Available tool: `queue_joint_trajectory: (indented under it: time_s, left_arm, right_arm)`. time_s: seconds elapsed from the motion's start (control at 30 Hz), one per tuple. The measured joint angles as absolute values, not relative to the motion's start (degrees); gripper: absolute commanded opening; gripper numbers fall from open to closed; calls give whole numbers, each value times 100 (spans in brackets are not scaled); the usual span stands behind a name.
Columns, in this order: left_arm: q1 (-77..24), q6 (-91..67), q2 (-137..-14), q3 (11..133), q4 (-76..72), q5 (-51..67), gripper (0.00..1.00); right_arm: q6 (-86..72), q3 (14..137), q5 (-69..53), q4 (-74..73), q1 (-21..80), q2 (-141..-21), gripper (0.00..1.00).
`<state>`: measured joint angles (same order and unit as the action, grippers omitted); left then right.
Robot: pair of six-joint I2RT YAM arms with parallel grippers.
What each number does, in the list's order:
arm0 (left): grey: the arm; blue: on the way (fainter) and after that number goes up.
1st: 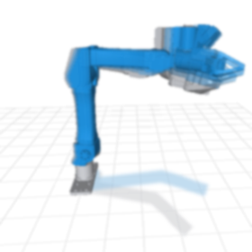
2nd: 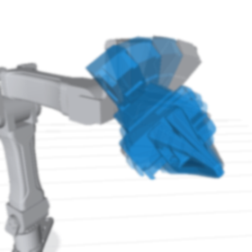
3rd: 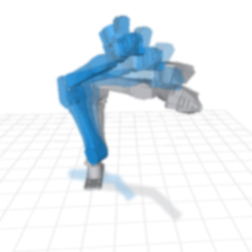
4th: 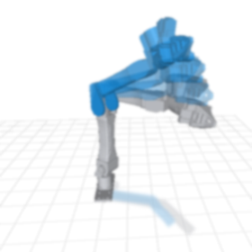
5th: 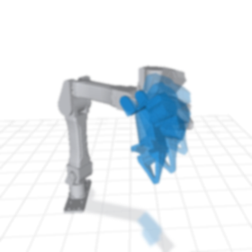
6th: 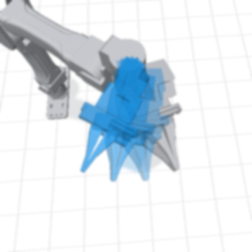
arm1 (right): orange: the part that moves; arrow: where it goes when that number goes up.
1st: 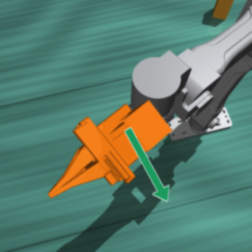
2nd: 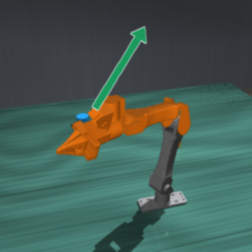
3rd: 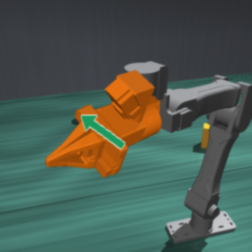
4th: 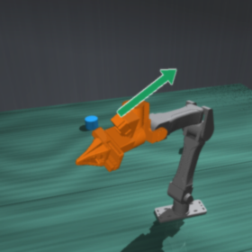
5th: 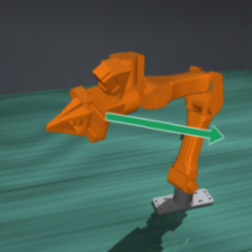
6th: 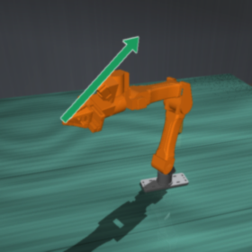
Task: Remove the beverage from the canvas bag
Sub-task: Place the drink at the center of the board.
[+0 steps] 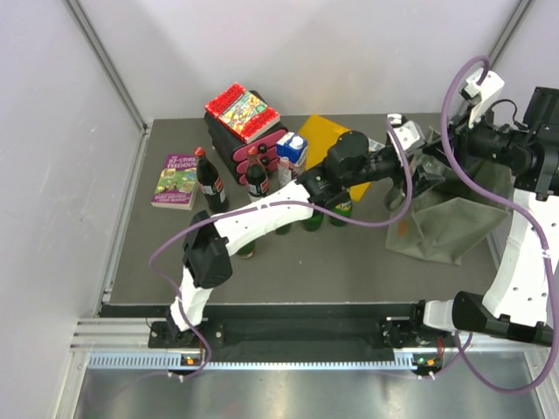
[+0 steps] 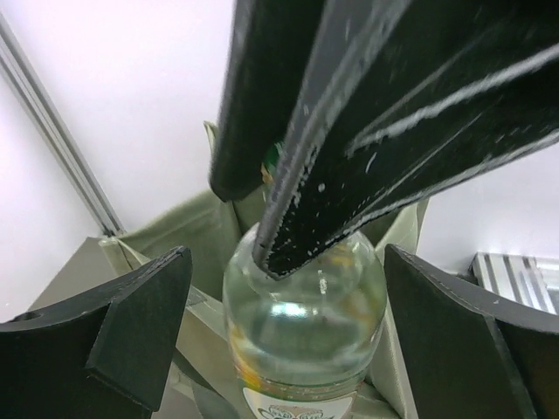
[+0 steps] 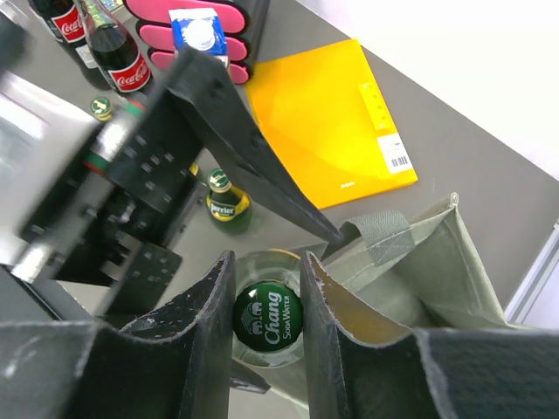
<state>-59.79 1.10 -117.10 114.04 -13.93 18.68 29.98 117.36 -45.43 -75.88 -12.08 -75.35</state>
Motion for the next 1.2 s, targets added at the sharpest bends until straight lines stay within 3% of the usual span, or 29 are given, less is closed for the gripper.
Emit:
queue_joint_trajectory:
  time_s: [0.17, 0.3, 0.43, 0.5, 0.57, 0.7, 0.73, 0.8, 0.9, 0.93, 1.03, 1.2]
  left_arm:
    - [-6010, 309, -11900, 11568, -1015, 1959, 95]
    - [-6045, 451, -11959, 11616, -742, 1966, 89]
    - [-6071, 515, -11959, 11660, -631, 1962, 59]
    - [-6075, 556, -11959, 11697, -556, 1944, 24]
    - [-6080, 563, -11959, 11701, -537, 1940, 0]
    - [-6097, 550, -11959, 11701, -526, 1903, 0]
    - [-6099, 543, -11959, 11699, -532, 1898, 0]
    - [-6101, 502, -11952, 11662, -609, 1879, 0]
    - [-6101, 427, -11902, 11542, -786, 1850, 0]
    - [-6099, 401, -11863, 11487, -803, 1824, 0]
    - [-6086, 307, -11712, 11233, -829, 1804, 0]
    - [-6025, 191, -11504, 11050, -950, 1782, 0]
  right_arm:
    - [3000, 11734, -4512, -7590, -1157, -7535, 0]
    - [3002, 11719, -4506, -7588, -1135, -7529, 0]
    - [3006, 11642, -4493, -7585, -1129, -7494, 0]
    - [3009, 11579, -4480, -7566, -1125, -7452, 0]
    - [3028, 11531, -4464, -7537, -1109, -7417, 0]
    - [3041, 11408, -4449, -7459, -1103, -7332, 1]
    - [3039, 11384, -4447, -7432, -1103, -7310, 16]
    - [2982, 11325, -4449, -7341, -1103, -7271, 27]
    - [2858, 11253, -4469, -7203, -1098, -7212, 53]
    - [2805, 11238, -4504, -7146, -1098, -7188, 67]
    - [2661, 11216, -4521, -6785, -1100, -7074, 83]
    - [2473, 11216, -4602, -6342, -1103, -6919, 89]
